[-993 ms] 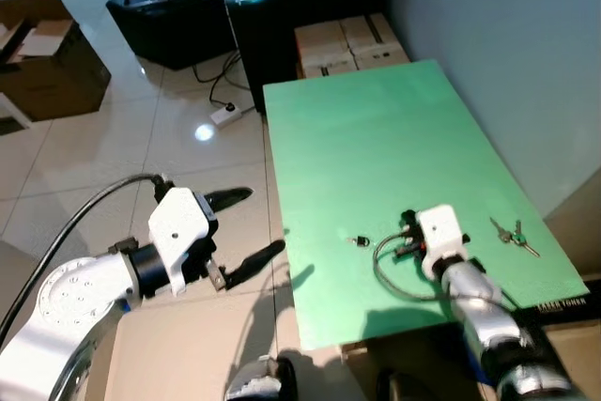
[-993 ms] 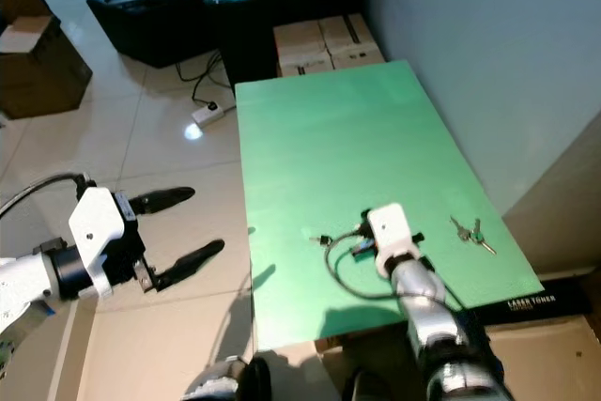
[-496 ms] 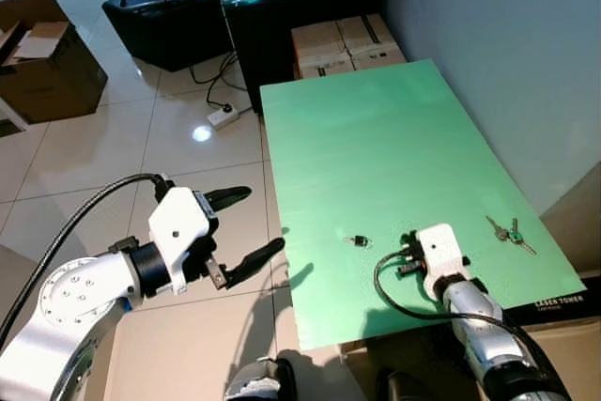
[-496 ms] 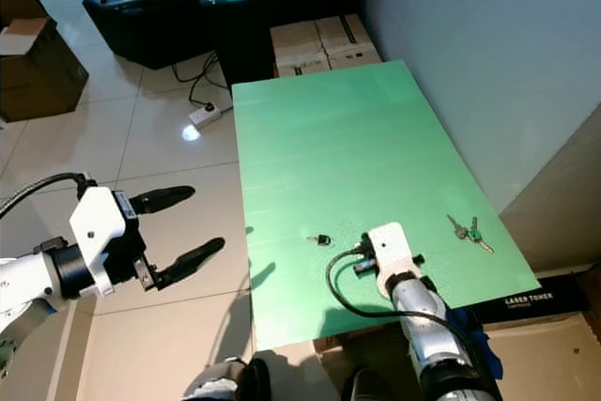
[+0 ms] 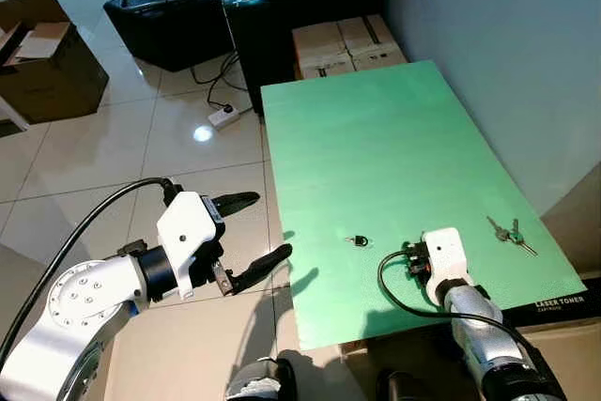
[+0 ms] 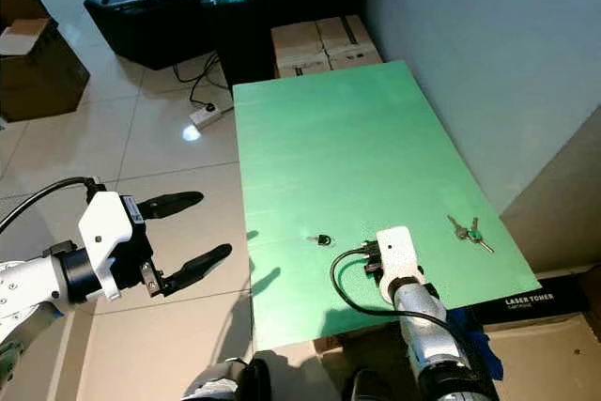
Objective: Hang keys on a hook
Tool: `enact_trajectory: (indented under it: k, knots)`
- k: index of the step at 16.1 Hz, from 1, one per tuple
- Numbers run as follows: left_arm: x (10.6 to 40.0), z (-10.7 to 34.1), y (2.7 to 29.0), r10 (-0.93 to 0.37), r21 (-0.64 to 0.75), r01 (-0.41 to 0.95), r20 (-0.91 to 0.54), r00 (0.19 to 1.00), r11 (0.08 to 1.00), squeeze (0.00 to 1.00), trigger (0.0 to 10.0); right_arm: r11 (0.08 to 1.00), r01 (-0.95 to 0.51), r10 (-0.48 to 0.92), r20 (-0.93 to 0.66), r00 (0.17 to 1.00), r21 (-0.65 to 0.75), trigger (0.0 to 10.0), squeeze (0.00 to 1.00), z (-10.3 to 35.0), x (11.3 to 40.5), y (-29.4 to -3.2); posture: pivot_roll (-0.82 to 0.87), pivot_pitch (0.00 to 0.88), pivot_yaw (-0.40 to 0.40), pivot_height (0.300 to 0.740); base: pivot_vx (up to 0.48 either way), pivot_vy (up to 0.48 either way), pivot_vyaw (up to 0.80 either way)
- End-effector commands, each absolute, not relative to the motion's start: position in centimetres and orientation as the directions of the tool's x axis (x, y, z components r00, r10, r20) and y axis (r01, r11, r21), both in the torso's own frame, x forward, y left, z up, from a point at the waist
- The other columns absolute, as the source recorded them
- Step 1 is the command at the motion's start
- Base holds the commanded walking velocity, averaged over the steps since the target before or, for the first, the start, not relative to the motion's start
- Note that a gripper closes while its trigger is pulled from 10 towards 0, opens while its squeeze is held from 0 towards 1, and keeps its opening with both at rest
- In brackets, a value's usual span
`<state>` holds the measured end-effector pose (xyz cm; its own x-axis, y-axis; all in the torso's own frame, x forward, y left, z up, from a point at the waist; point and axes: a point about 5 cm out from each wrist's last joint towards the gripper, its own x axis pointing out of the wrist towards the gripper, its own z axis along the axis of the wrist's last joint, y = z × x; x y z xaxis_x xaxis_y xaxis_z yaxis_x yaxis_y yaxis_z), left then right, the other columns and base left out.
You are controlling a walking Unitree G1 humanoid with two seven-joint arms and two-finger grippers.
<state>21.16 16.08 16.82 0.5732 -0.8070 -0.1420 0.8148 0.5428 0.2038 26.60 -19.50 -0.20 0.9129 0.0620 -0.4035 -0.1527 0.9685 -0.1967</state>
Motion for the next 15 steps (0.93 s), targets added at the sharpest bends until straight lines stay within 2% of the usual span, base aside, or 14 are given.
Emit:
enact_trajectory:
  k: [1,2,3,4,12,15]
  knots:
    - [21.0,16.9,16.1,-0.811,0.211,0.820,-0.151,0.566,0.533,0.00,10.0,0.971,-0.114,0.022,-0.393,0.919,-0.212,10.0,1.00,0.0,26.8,-19.4,0.15,0.123,0.144,0.740,0.000,0.000,0.00]
    - [21.0,16.8,16.2,-0.812,0.213,0.822,-0.155,0.562,0.529,0.00,10.0,0.974,-0.059,-0.029,-0.379,0.925,-0.219,10.0,0.64,0.2,26.8,-19.5,0.14,0.117,0.153,0.740,0.000,0.000,0.00]
    - [21.1,16.7,16.1,-0.814,0.213,0.824,-0.157,0.559,0.525,0.00,10.0,0.976,-0.038,-0.046,-0.372,0.927,-0.216,10.0,0.14,0.2,26.6,-19.5,0.13,0.116,0.154,0.740,0.000,0.000,0.00]
    - [21.1,16.6,16.1,-0.816,0.212,0.826,-0.157,0.556,0.522,0.00,10.0,0.977,-0.043,-0.043,-0.386,0.921,-0.211,10.0,0.00,-0.2,26.2,-19.3,0.13,0.114,0.156,0.740,0.000,0.000,0.00]
    - [21.3,16.7,16.0,-0.818,0.216,0.827,-0.153,0.554,0.519,0.00,10.0,0.993,0.015,-0.065,-0.423,0.904,-0.121,10.0,0.00,-0.5,26.4,-19.2,0.13,0.115,0.149,0.740,0.000,0.000,0.00]
    - [21.0,16.4,16.0,-0.821,0.204,0.832,-0.161,0.548,0.515,0.00,10.0,0.994,-0.021,-0.030,-0.471,0.882,-0.104,10.0,0.00,-1.0,26.3,-19.1,0.13,0.116,0.150,0.740,0.000,0.000,0.00]
